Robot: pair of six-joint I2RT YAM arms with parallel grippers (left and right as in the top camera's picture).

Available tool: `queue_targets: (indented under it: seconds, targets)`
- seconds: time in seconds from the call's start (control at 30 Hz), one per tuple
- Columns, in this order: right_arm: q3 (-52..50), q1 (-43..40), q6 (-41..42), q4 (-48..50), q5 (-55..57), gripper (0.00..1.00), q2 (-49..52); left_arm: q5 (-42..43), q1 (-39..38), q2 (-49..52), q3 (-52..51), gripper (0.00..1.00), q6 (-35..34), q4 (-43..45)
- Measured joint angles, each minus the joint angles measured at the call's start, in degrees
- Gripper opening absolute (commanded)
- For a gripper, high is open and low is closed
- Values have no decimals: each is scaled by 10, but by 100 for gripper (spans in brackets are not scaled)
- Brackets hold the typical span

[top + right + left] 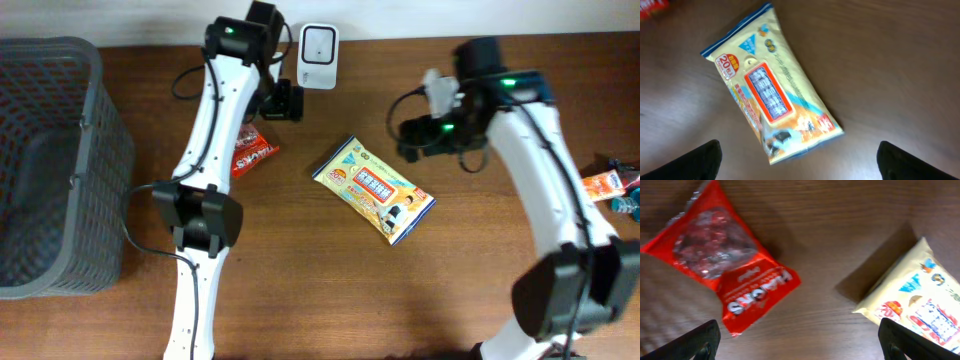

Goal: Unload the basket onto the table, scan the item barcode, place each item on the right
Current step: 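Grasp the yellow-blue bag with the right gripper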

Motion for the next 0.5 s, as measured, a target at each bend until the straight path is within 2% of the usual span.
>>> queue_targets:
  seconds: [0.2, 0.4, 0.47, 0.5]
  targets:
    - [-2, 75, -76, 10, 40, 99, 103, 0, 36, 0, 0, 99, 0, 0]
    - [-4, 108, -106, 13, 78, 100, 195, 0, 56, 0, 0, 99, 0, 0]
    - [-4, 111, -109, 12, 89, 86, 214, 0, 58, 0, 0, 99, 0, 0]
    - [-4, 111, -110, 12, 90, 75, 217, 0, 58, 0, 0, 99, 0, 0]
